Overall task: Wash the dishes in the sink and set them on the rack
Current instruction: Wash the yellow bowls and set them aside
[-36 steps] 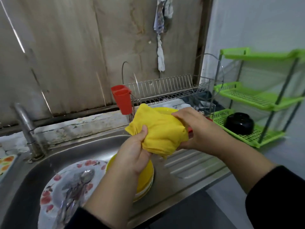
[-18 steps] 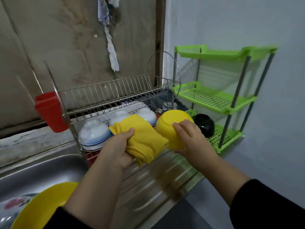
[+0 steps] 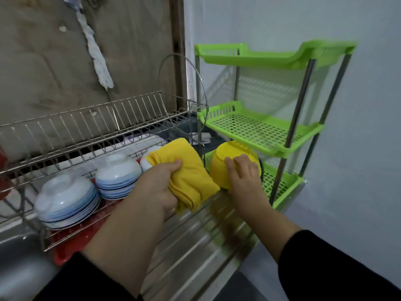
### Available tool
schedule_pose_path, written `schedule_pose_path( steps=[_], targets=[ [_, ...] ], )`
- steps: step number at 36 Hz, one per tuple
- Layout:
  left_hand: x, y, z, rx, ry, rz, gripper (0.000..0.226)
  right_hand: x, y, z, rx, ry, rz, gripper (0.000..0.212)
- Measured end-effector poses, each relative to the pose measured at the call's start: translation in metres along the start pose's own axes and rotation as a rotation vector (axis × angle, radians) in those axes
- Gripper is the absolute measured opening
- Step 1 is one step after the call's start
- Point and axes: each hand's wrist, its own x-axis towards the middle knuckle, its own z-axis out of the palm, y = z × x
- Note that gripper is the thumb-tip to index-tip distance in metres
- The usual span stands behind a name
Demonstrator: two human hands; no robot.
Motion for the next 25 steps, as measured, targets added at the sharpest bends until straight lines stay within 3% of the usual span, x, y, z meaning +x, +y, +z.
schedule_pose_path(
  steps=[4,7,11,16,25],
  targets=[
    [0.016,0.002,0.012,0.009,0.025,-0.033,0.043,0.009,0.005,0.014,-0.021,0.002,0.101,0.088],
    [0.026,0.005,0.020,0.009,0.029,-0.044,0.042,0.018,0.008,0.018,-0.030,-0.006,0.180,0.093],
    [0.043,0.010,0.026,0.003,0.029,-0.052,0.042,0.027,0.014,0.028,-0.024,-0.097,0.304,0.098],
    [0.052,0.005,0.030,-0.062,0.015,-0.078,0.039,0.032,0.024,0.031,0.061,-0.294,0.395,0.085],
    [0.064,-0.013,0.025,-0.107,0.006,-0.150,0.037,0.033,0.023,0.038,0.096,-0.349,0.476,0.084]
  ],
)
